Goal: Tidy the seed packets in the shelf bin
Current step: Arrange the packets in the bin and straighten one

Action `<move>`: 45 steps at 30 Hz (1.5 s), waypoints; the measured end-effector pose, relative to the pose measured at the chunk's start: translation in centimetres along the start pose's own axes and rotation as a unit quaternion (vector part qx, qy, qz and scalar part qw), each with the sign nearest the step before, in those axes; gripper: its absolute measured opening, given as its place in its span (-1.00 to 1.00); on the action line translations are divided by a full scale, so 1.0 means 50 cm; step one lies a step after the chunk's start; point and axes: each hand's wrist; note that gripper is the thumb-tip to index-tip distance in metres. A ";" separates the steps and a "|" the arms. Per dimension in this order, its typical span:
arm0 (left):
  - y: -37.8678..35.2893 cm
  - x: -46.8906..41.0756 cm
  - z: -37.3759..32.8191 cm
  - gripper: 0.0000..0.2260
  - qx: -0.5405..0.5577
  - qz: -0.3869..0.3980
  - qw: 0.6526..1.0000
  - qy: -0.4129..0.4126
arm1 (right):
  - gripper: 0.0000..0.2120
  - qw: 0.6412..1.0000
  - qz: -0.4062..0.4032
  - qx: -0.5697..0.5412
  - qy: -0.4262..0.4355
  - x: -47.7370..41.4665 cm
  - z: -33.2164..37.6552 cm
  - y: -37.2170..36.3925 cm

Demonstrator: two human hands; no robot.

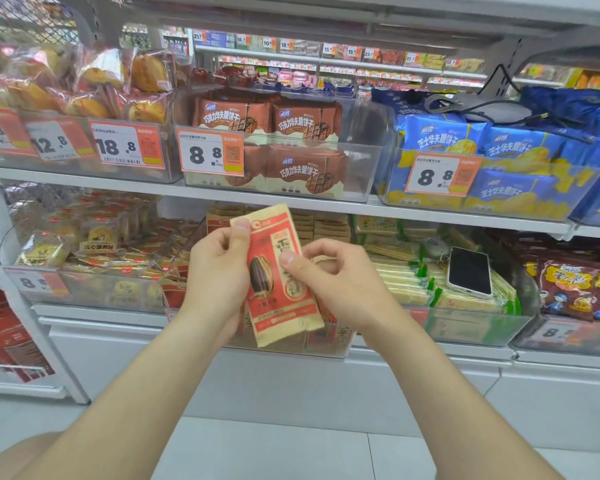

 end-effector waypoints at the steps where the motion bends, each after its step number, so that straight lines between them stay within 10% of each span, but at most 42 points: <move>1: 0.002 -0.002 -0.007 -0.58 0.016 -0.005 1.000 0.017 | -0.67 0.999 0.032 0.010 0.002 0.007 0.005 -0.001; 12: 0.003 0.032 -0.003 -0.38 -0.200 0.128 0.970 -0.058 | -0.50 0.976 -0.122 0.149 0.102 -0.015 -0.030 -0.024; 21: 0.032 -0.007 -0.007 -0.57 -0.310 0.084 0.934 -0.154 | -0.81 0.994 -0.105 -0.016 0.010 -0.029 -0.012 -0.013; 27: 0.082 -0.042 -0.031 -0.60 -0.370 0.046 0.902 -0.217 | -0.55 0.985 -0.125 -0.100 0.060 -0.056 0.003 -0.044; 34: 0.190 -0.164 -0.059 -0.81 -0.312 -0.142 0.936 -0.080 | -0.40 0.951 -0.222 0.063 0.204 -0.090 0.000 -0.111; 41: 0.224 -0.181 -0.097 -0.18 -0.541 0.038 0.840 0.024 | -0.60 0.915 -0.153 0.171 0.332 -0.181 -0.047 -0.206; 45: 0.231 -0.202 -0.104 -0.37 -0.531 0.091 0.842 0.018 | -0.65 0.914 -0.122 0.205 0.328 -0.226 -0.069 -0.238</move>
Point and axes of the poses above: each hand's wrist, its own x-axis away from the middle knuckle, its own y-axis out of the back of the hand, z = x × y, and after that the axes turned 13 degrees about y, right-handed
